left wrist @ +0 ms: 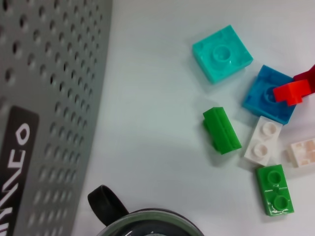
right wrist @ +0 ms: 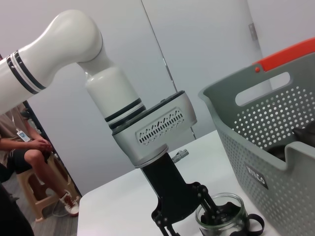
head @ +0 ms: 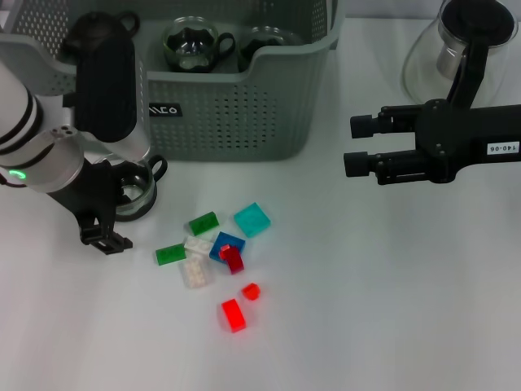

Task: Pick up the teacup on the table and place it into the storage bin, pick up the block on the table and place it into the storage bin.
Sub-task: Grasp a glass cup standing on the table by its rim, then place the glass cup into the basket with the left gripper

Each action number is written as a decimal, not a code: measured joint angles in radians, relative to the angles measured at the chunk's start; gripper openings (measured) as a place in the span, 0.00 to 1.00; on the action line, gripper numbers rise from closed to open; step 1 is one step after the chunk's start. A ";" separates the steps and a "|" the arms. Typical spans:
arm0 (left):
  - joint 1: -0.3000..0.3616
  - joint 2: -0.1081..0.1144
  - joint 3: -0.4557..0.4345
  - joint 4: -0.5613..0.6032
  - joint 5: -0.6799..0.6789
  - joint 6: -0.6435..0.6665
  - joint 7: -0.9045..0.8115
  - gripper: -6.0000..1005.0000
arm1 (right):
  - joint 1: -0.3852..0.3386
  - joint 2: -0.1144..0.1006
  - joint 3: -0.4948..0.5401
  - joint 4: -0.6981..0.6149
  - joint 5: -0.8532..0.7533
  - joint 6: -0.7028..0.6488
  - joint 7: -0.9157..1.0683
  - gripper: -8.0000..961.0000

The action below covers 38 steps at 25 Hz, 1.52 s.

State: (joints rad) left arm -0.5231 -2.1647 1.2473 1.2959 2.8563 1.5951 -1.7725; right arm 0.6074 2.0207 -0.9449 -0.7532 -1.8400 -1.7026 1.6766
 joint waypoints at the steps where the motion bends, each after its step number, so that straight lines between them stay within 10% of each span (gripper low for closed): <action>1: 0.000 0.002 0.003 0.000 0.000 -0.002 -0.004 0.64 | 0.000 0.000 0.000 0.000 0.000 0.000 0.000 0.81; 9: 0.000 0.008 0.006 -0.003 0.002 -0.013 -0.018 0.58 | 0.000 -0.001 0.000 -0.002 0.003 -0.004 0.000 0.81; 17: -0.001 0.007 0.007 -0.004 0.002 -0.010 -0.018 0.14 | -0.002 0.000 0.000 -0.003 0.004 -0.007 0.000 0.81; 24: -0.002 0.002 -0.010 0.037 -0.007 0.065 -0.017 0.05 | -0.004 0.000 0.000 -0.004 0.004 -0.008 -0.004 0.81; 31: -0.094 0.000 -0.226 0.140 -0.178 0.415 -0.040 0.05 | -0.006 -0.002 0.000 0.000 -0.001 -0.008 -0.011 0.81; 38: -0.178 0.066 -0.309 0.037 -0.334 0.480 -0.179 0.05 | -0.010 -0.007 0.000 0.000 -0.002 -0.014 -0.017 0.81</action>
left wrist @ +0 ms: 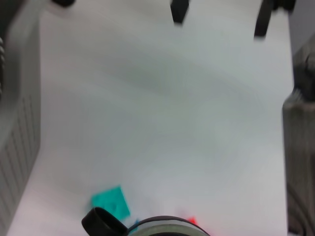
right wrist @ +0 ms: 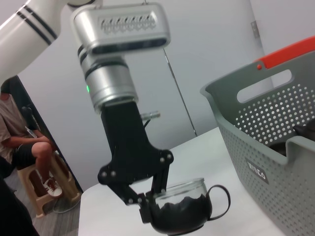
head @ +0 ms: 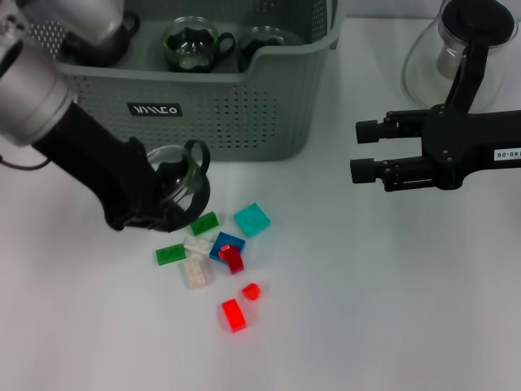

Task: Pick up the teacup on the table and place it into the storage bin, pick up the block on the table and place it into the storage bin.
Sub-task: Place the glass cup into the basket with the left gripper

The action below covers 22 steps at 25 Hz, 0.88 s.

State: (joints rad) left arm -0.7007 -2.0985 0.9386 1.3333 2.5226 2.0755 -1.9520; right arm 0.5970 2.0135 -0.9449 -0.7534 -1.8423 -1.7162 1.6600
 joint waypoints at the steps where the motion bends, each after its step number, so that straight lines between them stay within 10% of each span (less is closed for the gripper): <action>1: -0.008 0.012 -0.005 -0.015 -0.029 0.000 -0.020 0.05 | 0.000 -0.001 0.000 0.000 0.000 0.000 0.000 0.81; 14: -0.127 0.178 -0.303 -0.038 -0.180 -0.130 -0.110 0.05 | 0.005 -0.002 0.000 0.000 0.000 -0.005 0.002 0.81; 22: -0.172 0.170 -0.186 -0.192 -0.110 -0.491 -0.123 0.05 | 0.012 -0.002 0.000 -0.002 0.000 -0.005 0.012 0.81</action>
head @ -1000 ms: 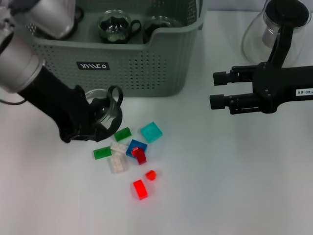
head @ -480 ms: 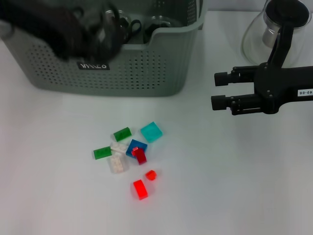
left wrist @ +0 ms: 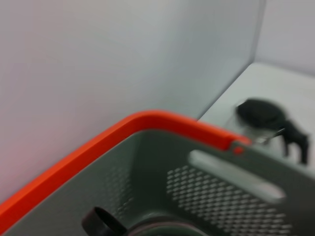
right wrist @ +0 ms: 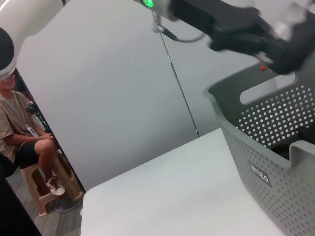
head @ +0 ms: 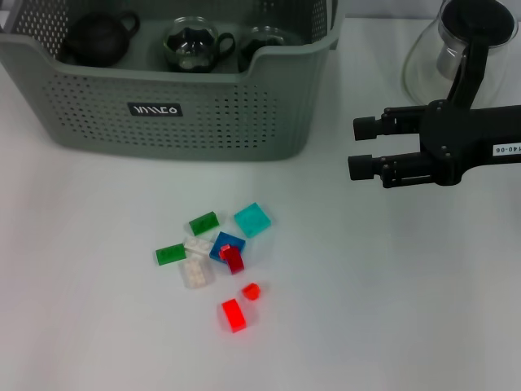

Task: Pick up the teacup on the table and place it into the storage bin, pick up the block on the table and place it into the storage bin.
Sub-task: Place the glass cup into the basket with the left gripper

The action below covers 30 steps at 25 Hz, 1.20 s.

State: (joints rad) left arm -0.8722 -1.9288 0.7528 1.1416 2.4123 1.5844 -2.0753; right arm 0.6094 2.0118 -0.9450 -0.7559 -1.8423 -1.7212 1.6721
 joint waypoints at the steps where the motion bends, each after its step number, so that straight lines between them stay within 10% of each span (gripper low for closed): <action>1: -0.001 -0.007 0.018 -0.007 0.014 -0.034 -0.005 0.05 | 0.001 0.000 0.000 0.000 0.000 0.000 0.001 0.81; 12: -0.093 -0.061 0.194 -0.320 0.246 -0.498 -0.044 0.05 | 0.004 0.004 -0.001 0.003 0.000 0.007 0.001 0.81; 30: -0.096 -0.122 0.243 -0.404 0.348 -0.642 -0.043 0.05 | 0.003 0.005 -0.007 0.003 0.000 0.010 -0.002 0.81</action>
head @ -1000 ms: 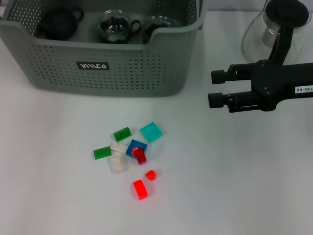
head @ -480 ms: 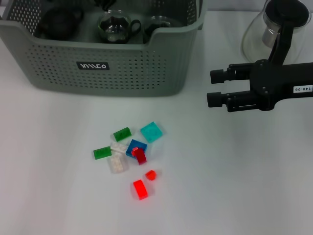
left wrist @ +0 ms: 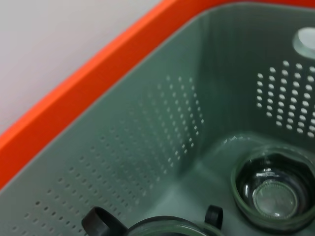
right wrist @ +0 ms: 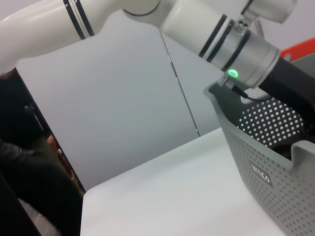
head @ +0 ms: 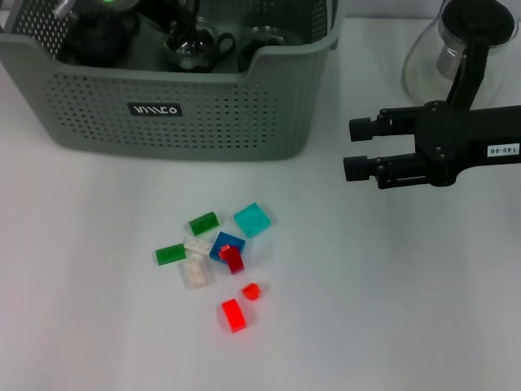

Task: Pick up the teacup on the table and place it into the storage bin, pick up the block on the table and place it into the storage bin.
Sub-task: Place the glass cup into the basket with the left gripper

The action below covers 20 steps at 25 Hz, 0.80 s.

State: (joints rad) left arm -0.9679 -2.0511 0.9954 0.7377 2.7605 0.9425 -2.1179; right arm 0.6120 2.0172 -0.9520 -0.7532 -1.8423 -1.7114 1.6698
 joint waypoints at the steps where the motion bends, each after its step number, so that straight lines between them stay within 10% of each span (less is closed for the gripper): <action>1: 0.001 -0.005 0.000 0.000 0.010 -0.005 0.000 0.05 | 0.000 0.000 0.000 0.000 0.000 0.000 0.000 0.81; 20: 0.004 -0.030 0.000 0.007 0.042 -0.020 -0.005 0.05 | -0.005 -0.002 -0.001 0.000 -0.002 -0.003 -0.002 0.81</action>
State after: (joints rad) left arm -0.9636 -2.0814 0.9955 0.7442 2.8023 0.9221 -2.1232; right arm 0.6074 2.0156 -0.9525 -0.7532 -1.8439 -1.7147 1.6676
